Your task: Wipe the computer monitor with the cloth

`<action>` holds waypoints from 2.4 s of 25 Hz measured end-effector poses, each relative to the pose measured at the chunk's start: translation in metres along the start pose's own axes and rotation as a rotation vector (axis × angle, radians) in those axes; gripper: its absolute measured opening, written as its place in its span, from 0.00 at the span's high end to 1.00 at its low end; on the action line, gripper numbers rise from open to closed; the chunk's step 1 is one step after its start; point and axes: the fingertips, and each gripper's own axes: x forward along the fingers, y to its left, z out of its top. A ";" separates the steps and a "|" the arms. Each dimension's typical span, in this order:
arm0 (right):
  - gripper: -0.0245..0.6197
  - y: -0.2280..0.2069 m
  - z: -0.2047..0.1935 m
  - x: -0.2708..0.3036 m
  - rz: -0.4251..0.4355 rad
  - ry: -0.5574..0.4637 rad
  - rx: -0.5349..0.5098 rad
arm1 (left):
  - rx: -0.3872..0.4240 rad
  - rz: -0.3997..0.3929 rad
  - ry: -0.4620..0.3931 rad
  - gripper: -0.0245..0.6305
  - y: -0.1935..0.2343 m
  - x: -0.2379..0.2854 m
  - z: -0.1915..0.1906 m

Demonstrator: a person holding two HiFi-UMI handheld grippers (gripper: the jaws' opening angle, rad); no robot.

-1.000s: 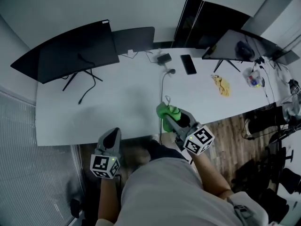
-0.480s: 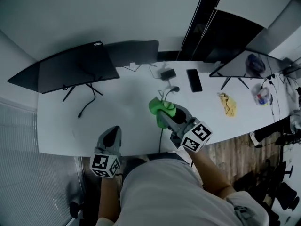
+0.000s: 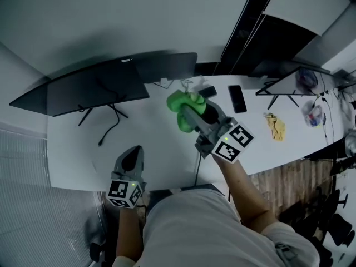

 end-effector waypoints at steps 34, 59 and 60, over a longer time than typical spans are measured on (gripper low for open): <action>0.76 -0.004 0.041 0.177 0.014 -0.189 0.281 | 0.003 -0.093 0.030 0.95 0.108 0.000 0.017; 0.76 -0.050 -0.059 0.169 -0.013 -0.119 0.550 | -0.033 0.047 0.088 0.95 0.100 -0.026 -0.011; 0.76 -0.053 -0.066 0.168 -0.020 -0.112 0.560 | -0.036 0.058 0.092 0.95 0.100 -0.028 -0.012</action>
